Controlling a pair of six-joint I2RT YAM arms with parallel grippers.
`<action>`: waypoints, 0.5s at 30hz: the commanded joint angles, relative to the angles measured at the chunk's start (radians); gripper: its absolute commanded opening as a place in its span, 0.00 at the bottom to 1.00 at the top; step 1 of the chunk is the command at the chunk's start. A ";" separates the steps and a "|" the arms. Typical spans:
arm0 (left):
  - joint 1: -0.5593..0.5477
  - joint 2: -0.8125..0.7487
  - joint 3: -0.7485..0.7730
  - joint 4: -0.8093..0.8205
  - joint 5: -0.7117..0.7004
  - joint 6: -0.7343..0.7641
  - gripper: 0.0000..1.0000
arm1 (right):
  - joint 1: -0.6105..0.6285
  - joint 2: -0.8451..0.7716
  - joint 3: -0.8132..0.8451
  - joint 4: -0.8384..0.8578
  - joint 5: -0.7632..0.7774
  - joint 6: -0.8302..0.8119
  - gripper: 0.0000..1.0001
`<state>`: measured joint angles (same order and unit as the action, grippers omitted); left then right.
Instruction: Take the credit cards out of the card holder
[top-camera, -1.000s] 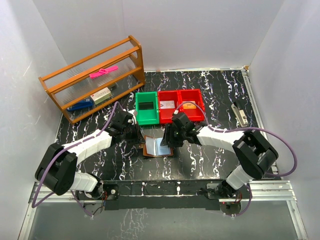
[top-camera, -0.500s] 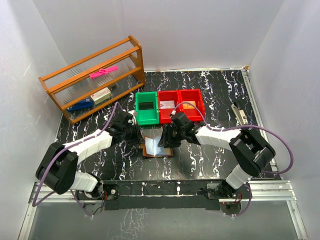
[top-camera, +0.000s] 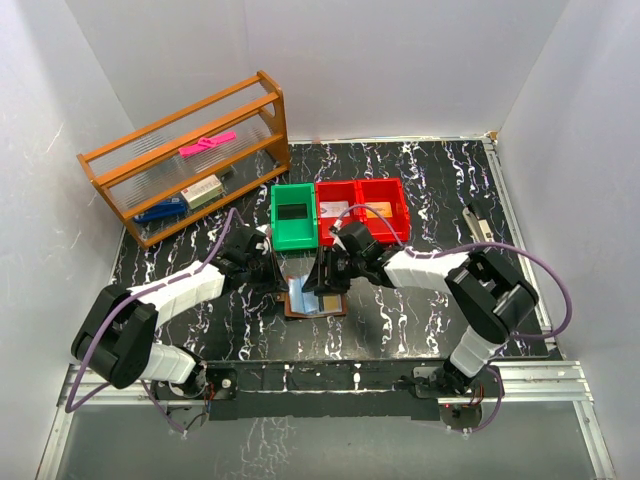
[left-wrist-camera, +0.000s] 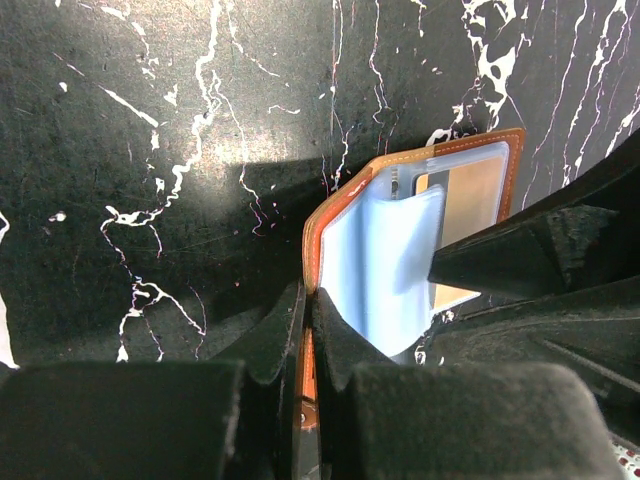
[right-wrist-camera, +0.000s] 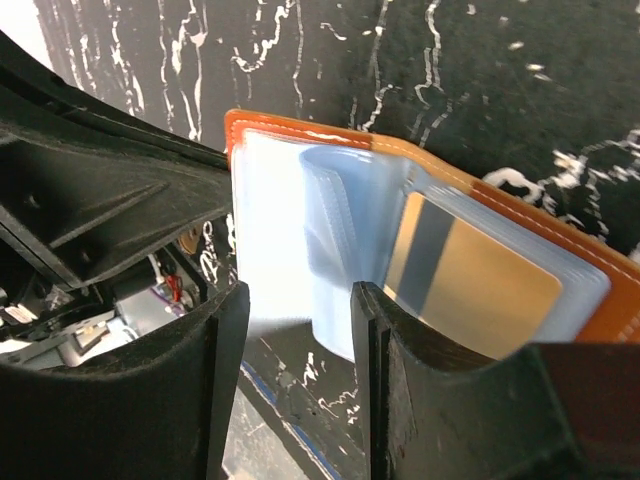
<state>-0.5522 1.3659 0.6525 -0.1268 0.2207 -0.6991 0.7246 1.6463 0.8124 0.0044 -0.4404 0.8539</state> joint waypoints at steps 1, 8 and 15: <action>-0.006 -0.002 -0.011 -0.004 0.011 -0.013 0.00 | 0.011 0.051 0.051 0.118 -0.102 0.019 0.44; -0.007 -0.003 -0.032 0.009 -0.003 -0.048 0.00 | 0.025 0.087 0.075 0.151 -0.125 0.031 0.46; -0.007 -0.004 -0.061 0.026 -0.029 -0.086 0.00 | 0.034 0.089 0.076 0.306 -0.219 0.100 0.48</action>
<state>-0.5522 1.3655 0.6113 -0.1017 0.2066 -0.7536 0.7471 1.7367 0.8429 0.1520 -0.5903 0.9096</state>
